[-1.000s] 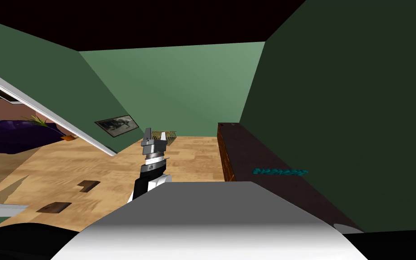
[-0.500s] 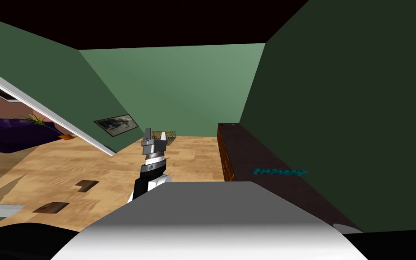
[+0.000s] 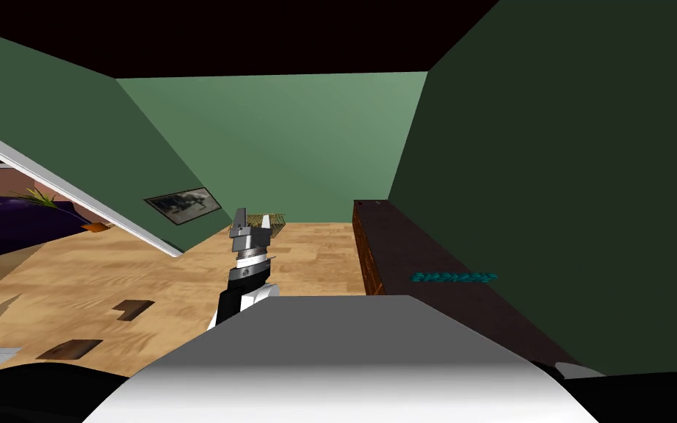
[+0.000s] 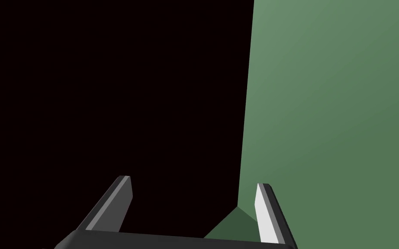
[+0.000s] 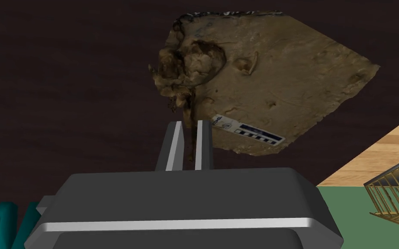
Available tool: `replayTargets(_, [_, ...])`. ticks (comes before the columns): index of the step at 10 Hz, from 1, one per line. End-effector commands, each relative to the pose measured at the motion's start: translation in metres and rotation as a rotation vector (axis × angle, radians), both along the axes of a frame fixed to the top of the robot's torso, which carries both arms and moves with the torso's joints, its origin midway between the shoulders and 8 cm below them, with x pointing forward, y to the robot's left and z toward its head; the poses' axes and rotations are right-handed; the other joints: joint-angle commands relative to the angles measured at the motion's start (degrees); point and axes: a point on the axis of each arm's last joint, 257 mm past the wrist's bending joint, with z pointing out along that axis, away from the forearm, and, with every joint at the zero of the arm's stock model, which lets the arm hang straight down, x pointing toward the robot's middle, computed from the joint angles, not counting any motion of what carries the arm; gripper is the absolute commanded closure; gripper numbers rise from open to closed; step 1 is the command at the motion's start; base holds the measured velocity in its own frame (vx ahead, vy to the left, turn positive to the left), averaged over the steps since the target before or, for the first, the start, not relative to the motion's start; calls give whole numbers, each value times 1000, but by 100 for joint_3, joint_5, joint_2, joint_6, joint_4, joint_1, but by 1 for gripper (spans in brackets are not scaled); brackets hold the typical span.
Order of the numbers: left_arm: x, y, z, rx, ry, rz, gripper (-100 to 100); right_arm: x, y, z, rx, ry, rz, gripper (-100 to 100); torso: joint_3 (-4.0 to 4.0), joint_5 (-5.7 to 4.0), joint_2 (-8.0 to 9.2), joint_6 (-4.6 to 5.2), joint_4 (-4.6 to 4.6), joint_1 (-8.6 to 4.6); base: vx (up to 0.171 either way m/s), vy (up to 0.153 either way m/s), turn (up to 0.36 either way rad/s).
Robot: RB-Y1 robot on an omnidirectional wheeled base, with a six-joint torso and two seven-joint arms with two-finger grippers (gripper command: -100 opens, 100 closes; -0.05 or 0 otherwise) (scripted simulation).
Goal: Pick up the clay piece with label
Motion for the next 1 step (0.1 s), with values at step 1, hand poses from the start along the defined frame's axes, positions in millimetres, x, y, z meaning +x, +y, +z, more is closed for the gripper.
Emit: replayTargets(1, [0,0,0,0,0,0,0,0,0,0,0,0,0,0,0,0,0,0,0,0,0,5,2])
